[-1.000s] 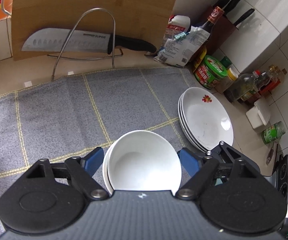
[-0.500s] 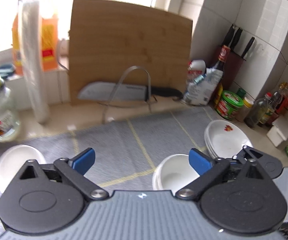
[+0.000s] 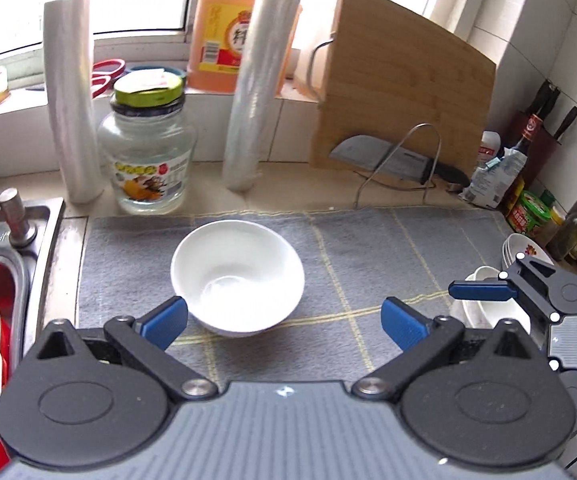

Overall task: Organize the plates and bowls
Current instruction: 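Withdraw the left tool and reach toward another plain white bowl, then grasp the rim of the plain white bowl with the left tool, then lift and carry the held bowl with the left tool over the bowl stack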

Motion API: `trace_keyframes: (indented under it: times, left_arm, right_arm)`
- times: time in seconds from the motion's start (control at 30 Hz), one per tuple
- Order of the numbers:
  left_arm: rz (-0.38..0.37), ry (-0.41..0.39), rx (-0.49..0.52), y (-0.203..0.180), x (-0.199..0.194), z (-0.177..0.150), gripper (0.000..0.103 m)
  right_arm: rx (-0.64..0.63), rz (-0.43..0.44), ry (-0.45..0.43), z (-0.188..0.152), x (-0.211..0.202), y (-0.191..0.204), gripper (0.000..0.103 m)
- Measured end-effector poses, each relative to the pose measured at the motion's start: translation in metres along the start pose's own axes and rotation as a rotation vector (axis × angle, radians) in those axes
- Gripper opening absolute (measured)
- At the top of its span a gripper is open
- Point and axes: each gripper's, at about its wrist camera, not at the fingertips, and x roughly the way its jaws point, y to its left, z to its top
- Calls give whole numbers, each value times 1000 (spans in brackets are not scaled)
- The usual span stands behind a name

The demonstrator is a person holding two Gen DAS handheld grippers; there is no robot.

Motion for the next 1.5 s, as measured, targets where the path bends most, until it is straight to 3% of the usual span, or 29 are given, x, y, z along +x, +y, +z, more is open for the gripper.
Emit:
trace_keyframes:
  times: [0.1,0.27,0.83,1.3,1.5]
  left_arm:
    - [12,32,-12,26,12,2,102]
    - [-89,79,-51,55,32,12,102]
    - [-219,170,-67,78,106,49,100]
    - [-265,175,-85,80,112,52,80]
    - [-260,170,-86,81,112,53,77]
  right_arm:
    - [9,-1,26,8,17,9,103]
    - [25,-20,63,17,42,20,103]
    - [21,-27,132,43,119,20,101]
    - [-15,-22,94,54,138,21,92]
    - [-22,-29,89,57,136,24,92]
